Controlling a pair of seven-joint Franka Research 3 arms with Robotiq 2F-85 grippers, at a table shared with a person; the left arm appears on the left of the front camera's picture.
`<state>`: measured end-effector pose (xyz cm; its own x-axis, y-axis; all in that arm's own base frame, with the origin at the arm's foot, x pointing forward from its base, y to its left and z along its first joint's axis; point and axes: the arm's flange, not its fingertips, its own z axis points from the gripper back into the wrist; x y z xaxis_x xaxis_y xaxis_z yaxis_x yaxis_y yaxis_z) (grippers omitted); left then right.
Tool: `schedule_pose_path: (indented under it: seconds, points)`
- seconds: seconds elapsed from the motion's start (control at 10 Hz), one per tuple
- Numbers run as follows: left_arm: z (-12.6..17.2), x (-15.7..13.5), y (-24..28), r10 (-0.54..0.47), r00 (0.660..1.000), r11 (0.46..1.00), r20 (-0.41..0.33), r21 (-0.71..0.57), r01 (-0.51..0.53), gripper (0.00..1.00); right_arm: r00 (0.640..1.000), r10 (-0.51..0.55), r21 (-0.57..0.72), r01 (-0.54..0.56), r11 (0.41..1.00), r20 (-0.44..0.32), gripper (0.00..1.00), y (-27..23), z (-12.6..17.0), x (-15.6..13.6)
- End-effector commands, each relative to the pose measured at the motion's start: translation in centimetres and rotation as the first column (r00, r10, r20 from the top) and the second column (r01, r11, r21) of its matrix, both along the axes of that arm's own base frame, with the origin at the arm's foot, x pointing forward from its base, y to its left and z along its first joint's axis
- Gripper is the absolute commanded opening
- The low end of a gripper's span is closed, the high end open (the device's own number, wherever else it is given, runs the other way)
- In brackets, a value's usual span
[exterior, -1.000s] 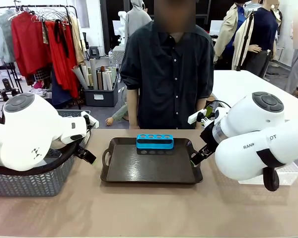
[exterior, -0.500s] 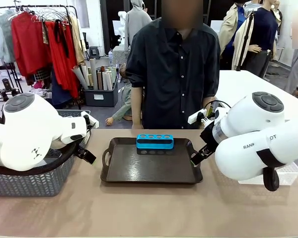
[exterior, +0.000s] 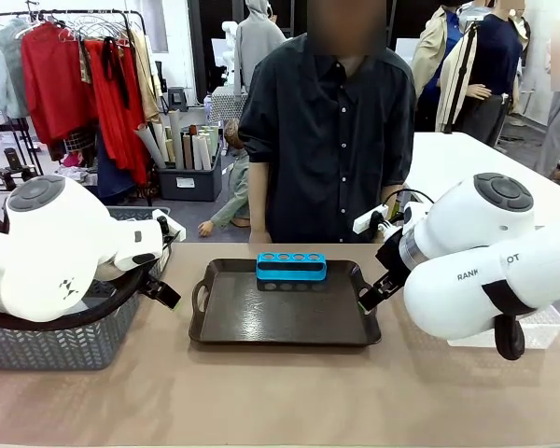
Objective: Prepare the laboratory tools.
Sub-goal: Pick up one Large Measuring Cup and place it on the Handle tray.
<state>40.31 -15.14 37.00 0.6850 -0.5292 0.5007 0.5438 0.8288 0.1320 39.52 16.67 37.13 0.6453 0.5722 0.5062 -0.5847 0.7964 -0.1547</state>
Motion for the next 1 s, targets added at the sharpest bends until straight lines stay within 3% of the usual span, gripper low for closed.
schedule_pose_path:
  seconds: [0.0,0.1,0.5,0.9]
  points:
    - [0.3,0.1,0.1,-0.011,0.999,1.000,-0.047,-0.012,0.011,1.00,0.999,0.027,0.031,-0.027,0.999,-0.020,1.00,0.1,0.4,0.2]
    - [0.6,-0.5,0.0,-0.037,0.993,0.999,-0.116,-0.038,0.033,1.00,0.999,0.044,0.048,-0.043,0.998,-0.024,1.00,0.2,1.0,0.0]
    - [2.4,-0.7,0.2,-0.128,0.972,0.986,-0.197,-0.134,0.103,1.00,0.995,0.100,0.123,-0.098,0.988,-0.012,1.00,-0.3,3.4,-0.3]
    - [9.0,-0.9,-0.9,-0.255,0.959,0.955,-0.124,-0.189,0.229,1.00,0.983,0.183,0.202,-0.174,0.964,-0.029,1.00,-2.2,8.6,0.2]
